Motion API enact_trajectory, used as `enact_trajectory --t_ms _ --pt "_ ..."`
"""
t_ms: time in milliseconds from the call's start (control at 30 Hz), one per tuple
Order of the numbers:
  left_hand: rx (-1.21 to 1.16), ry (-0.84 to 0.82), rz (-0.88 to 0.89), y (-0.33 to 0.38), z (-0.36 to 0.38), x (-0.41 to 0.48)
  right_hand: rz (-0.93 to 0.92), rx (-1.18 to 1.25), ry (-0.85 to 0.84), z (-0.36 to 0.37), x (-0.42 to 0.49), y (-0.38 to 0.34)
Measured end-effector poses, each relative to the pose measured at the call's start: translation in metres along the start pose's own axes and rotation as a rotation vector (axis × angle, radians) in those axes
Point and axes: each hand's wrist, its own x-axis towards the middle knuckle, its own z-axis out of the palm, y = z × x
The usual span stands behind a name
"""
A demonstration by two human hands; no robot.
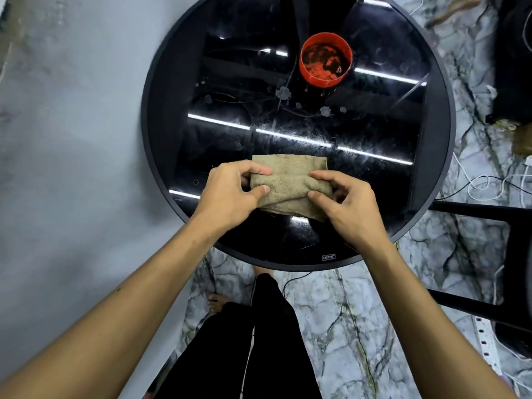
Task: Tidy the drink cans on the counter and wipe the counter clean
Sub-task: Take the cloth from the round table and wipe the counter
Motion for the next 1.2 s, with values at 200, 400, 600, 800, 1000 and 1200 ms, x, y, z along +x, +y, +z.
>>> enact_trajectory --t_ms 200,400,600,800,1000,1200 --pt "-0.075 0.036 0.014 0.0 -0.007 -0.008 -0.026 0.058 -0.006 -0.003 -0.008 -0.009" --pt "-0.142 0.071 0.049 0.005 -0.016 -0.023 -0.058 0.093 -0.011 -0.01 -0.02 -0.031" --pt "-0.242 0.135 0.059 0.012 -0.03 -0.049 -0.139 0.137 -0.032 -0.016 -0.037 -0.062" --pt "-0.338 0.225 0.058 0.016 -0.055 -0.091 -0.25 0.195 -0.115 -0.014 -0.057 -0.093" --pt "-0.397 0.361 0.037 0.008 -0.087 -0.137 -0.336 0.176 -0.234 0.007 -0.074 -0.134" --pt "-0.445 0.534 -0.001 -0.004 -0.125 -0.187 -0.424 0.161 -0.382 0.04 -0.086 -0.183"
